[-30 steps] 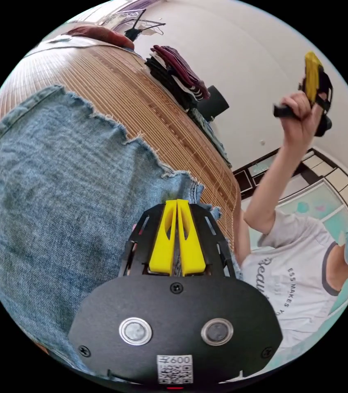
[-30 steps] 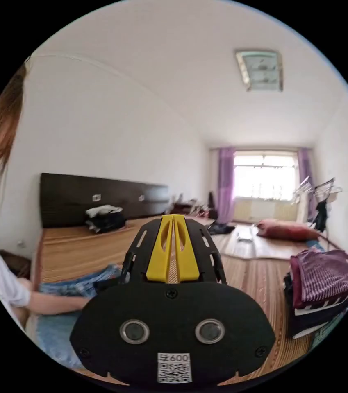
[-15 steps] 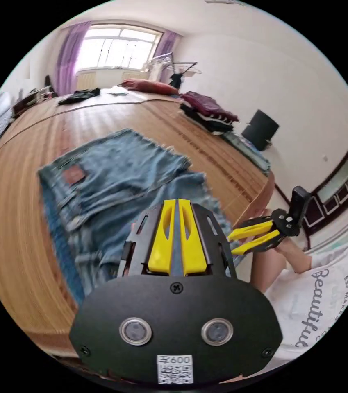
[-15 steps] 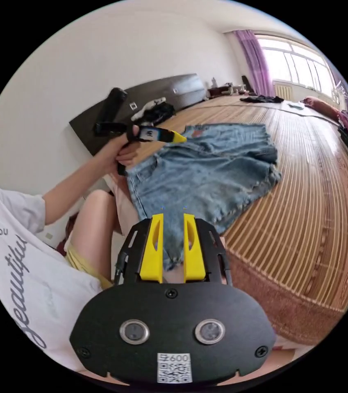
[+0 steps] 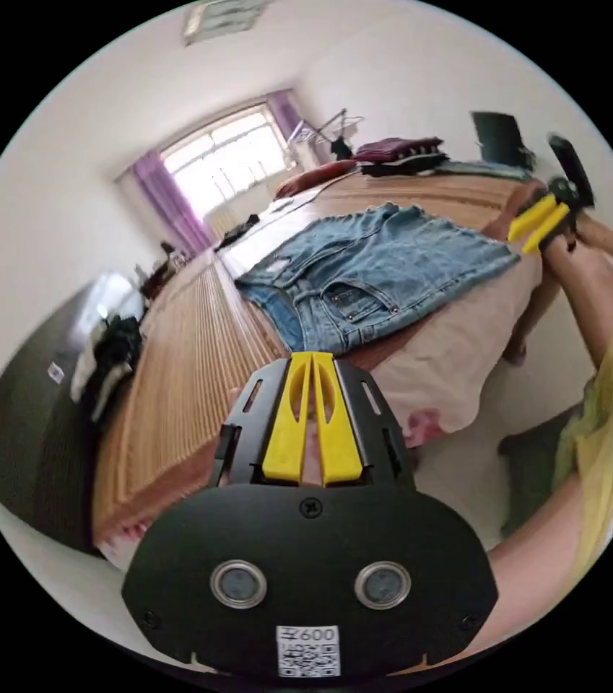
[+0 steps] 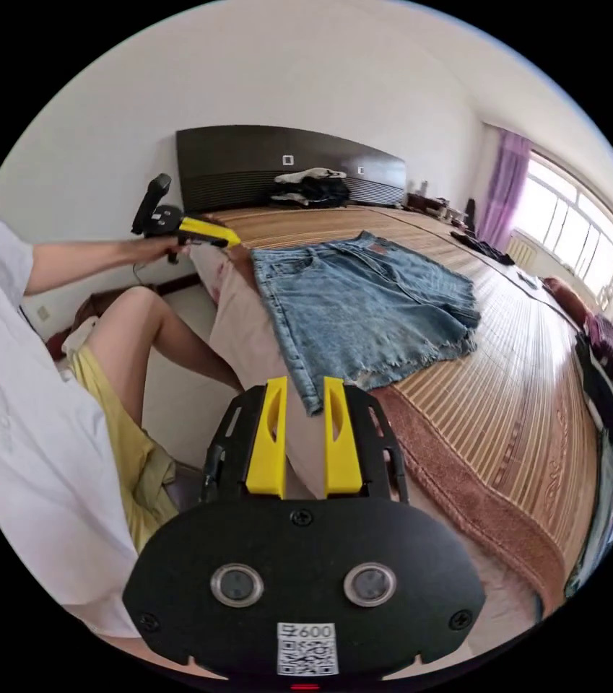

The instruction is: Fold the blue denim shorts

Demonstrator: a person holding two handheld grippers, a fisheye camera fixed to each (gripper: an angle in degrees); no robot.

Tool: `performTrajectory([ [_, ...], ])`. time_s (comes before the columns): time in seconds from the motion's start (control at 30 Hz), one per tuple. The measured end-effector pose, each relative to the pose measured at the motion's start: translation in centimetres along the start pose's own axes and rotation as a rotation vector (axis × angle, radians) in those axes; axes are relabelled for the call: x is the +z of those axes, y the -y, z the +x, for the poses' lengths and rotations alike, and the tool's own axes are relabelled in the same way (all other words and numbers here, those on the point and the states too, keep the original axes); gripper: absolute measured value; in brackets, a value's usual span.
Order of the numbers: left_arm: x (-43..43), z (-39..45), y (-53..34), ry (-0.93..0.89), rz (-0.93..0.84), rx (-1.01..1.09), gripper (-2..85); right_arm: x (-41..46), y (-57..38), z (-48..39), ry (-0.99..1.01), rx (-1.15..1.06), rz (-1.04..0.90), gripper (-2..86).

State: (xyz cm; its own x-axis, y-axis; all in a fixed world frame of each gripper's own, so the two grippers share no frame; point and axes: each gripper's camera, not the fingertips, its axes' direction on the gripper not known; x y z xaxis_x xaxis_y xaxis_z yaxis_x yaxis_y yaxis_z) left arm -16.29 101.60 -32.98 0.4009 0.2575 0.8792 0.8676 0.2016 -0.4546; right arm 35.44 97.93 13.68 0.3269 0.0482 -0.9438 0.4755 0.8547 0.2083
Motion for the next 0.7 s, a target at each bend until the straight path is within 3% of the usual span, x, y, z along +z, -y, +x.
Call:
performTrajectory([
  [0.1, 1.7, 2.7, 0.6, -0.094, -0.081, 0.229, 4.2, 2.4, 0.3, -1.6, -0.065, -0.076, -0.057, 10.2],
  [0.27, 7.2, 5.9, -1.3, -0.075, -0.196, 0.502, 11.4, 7.3, -0.2, -2.7, -0.086, -0.134, -0.178, 10.6],
  [0.4, 8.7, 8.5, -4.8, -0.044, -0.181, 0.731, 9.2, 9.9, -2.3, -3.7, -0.205, -0.163, -0.231, 7.6],
  [0.47, 9.4, 10.9, -8.6, 0.020, -0.178, 0.952, 6.0, 10.5, -3.1, -3.6, -0.215, -0.152, -0.233, 6.5],
  [0.53, 10.1, 11.9, -11.6, 0.107, -0.160, 1.024, 4.2, 11.1, -3.8, -3.2, -0.204, -0.143, -0.241, 5.3],
  [0.7, 11.8, 9.4, -16.4, 0.142, -0.167, 0.710, 2.8, 12.3, -5.5, -2.2, -0.209, -0.164, -0.267, 2.1],
])
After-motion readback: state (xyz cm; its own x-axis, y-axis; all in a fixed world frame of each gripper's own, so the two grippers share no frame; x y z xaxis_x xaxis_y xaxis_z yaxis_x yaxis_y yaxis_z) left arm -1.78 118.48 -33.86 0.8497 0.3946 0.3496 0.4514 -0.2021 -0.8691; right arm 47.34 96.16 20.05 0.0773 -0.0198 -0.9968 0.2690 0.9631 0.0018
